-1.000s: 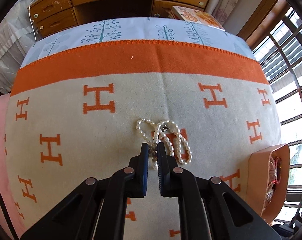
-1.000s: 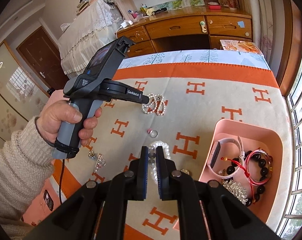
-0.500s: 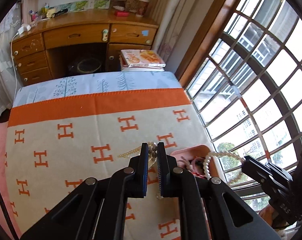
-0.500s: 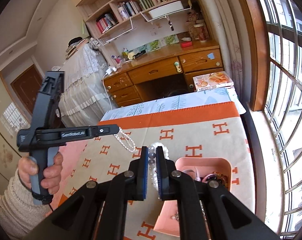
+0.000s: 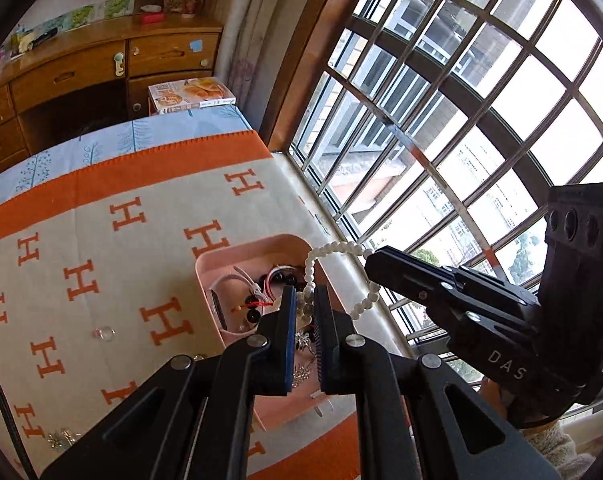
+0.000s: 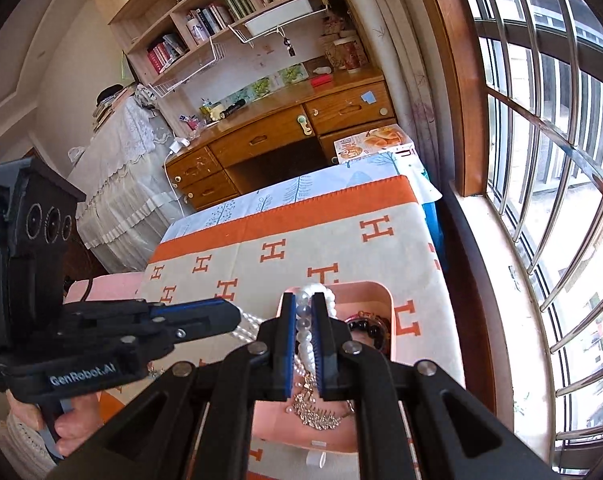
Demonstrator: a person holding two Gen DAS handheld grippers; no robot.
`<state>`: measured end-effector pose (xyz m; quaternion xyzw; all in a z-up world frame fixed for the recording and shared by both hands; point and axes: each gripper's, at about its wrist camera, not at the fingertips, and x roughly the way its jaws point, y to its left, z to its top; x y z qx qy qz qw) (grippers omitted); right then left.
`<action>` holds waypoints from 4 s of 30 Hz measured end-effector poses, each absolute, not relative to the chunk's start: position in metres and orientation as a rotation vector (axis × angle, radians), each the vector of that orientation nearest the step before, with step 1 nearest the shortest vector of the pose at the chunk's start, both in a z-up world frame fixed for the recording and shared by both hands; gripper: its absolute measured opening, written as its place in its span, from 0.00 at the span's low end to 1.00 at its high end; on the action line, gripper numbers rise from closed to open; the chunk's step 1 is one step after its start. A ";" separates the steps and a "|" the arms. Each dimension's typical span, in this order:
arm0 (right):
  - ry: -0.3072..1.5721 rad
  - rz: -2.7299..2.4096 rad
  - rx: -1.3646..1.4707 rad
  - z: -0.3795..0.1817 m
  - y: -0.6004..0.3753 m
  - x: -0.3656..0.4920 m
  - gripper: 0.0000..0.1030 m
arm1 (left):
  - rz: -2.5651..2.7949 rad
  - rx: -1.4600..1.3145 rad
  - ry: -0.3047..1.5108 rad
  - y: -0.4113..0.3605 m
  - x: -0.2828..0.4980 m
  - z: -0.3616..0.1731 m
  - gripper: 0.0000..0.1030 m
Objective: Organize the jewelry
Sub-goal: 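Carry both pearl pieces to the pink box and open both tools over it, then move the right tool to the blue flower earring while the left tool approaches the gold charm, then grasp the blue flower earring with the right tool while the left tool grasps the gold charm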
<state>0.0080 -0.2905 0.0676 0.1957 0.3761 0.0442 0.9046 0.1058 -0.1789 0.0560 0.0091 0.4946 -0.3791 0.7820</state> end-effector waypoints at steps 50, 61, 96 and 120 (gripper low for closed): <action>0.776 0.146 0.177 0.056 -0.128 -0.047 0.08 | -0.285 -0.042 0.723 0.025 0.011 0.051 0.83; 0.837 0.203 0.117 0.034 -0.099 -0.028 0.28 | -0.190 -0.009 0.731 0.099 0.007 0.031 0.95; 1.020 0.432 -0.135 -0.063 -0.015 -0.010 0.27 | -0.230 -0.013 0.934 0.125 0.059 -0.073 0.88; 0.982 0.418 -0.128 -0.065 -0.017 -0.010 0.20 | -0.269 0.039 0.907 0.102 0.087 -0.086 0.17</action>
